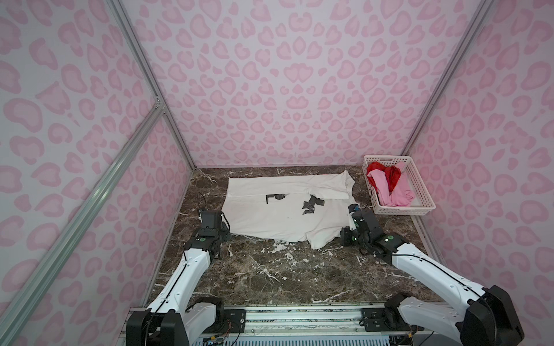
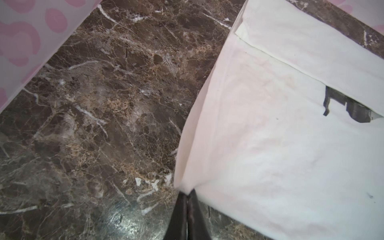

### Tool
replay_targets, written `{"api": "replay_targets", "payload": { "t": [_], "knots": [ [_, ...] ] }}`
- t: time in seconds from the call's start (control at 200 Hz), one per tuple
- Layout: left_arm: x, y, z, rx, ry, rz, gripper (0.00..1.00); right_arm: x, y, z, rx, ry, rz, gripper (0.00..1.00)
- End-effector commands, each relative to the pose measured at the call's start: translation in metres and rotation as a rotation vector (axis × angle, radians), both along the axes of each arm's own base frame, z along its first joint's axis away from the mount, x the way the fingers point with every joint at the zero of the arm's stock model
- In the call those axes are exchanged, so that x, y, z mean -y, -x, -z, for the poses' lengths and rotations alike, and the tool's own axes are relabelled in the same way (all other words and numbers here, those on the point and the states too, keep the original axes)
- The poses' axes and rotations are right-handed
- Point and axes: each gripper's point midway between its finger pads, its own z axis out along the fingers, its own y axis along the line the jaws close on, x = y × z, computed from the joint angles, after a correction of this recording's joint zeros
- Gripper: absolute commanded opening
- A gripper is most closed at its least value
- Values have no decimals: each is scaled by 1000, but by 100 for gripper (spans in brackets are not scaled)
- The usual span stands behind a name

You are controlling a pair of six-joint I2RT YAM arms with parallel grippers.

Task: Fold and stack t-shirts
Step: Fold the T-shirt.

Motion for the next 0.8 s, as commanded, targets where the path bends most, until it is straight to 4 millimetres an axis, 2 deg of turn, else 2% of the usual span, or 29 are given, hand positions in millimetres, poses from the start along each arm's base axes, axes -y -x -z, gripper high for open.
{"api": "replay_targets", "payload": {
  "t": [0.0,0.165,0.345,0.575,0.685,0.795],
  "knots": [
    [3,-13,-9,21,0,23,5,3,-17,-15,56,26,9,0],
    [6,-49,-19,47,2,41,5,-1,-52,-28,105,50,3,0],
    [4,-87,-14,33,-28,38,4,1,-97,-38,160,91,20,0],
    [8,-127,13,-14,-21,61,4,1,-141,-40,190,100,35,0],
    [11,-142,34,-61,-14,69,4,4,-157,-33,191,104,38,0],
    [9,-148,53,-98,-23,60,4,13,-170,-21,178,129,61,0]
  ]
}}
